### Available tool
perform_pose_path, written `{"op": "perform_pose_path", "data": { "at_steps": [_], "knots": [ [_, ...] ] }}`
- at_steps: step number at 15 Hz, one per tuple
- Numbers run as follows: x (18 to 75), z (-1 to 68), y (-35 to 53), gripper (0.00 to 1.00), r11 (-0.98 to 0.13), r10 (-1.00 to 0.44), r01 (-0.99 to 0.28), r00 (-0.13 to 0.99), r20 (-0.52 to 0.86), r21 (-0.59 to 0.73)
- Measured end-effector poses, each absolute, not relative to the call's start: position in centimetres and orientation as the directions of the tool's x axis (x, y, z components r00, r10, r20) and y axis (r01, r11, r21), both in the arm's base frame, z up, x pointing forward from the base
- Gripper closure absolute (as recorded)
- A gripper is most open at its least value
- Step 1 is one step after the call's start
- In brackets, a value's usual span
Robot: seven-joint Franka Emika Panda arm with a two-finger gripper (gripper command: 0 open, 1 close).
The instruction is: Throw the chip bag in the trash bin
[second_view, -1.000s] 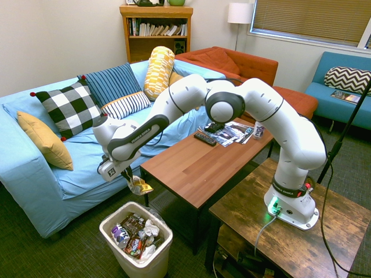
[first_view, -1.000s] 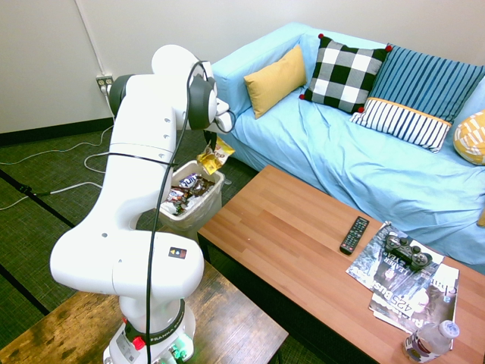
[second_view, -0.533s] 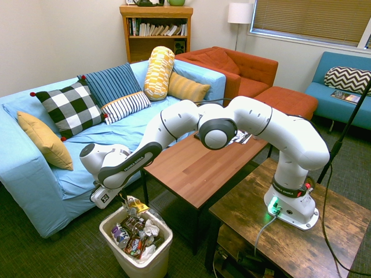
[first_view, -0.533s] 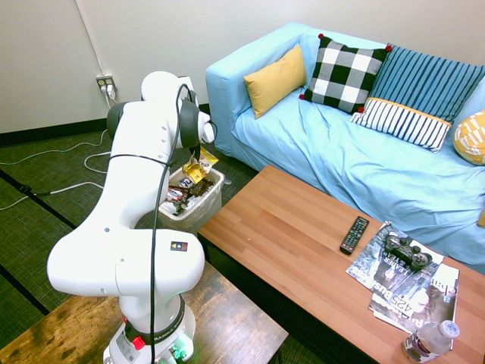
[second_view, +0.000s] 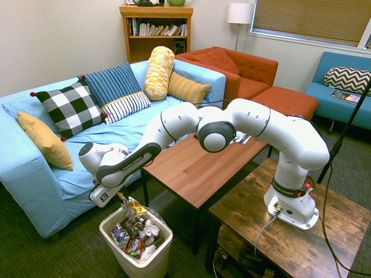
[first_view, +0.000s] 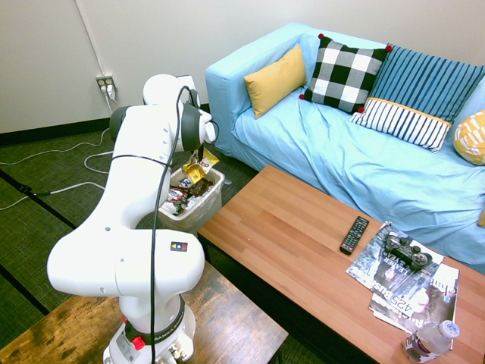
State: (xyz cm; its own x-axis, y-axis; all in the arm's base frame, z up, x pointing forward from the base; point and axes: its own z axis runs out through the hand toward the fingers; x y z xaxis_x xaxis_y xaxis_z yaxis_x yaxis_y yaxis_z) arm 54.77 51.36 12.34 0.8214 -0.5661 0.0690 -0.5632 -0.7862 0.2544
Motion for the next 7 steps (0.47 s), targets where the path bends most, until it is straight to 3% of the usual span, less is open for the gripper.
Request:
{"op": "perform_pose_path", "data": {
  "at_steps": [7],
  "knots": [
    [54.62,12.23,51.41,0.0,-0.785,-0.567,-0.562,0.822,0.064,0.259]
  ]
}}
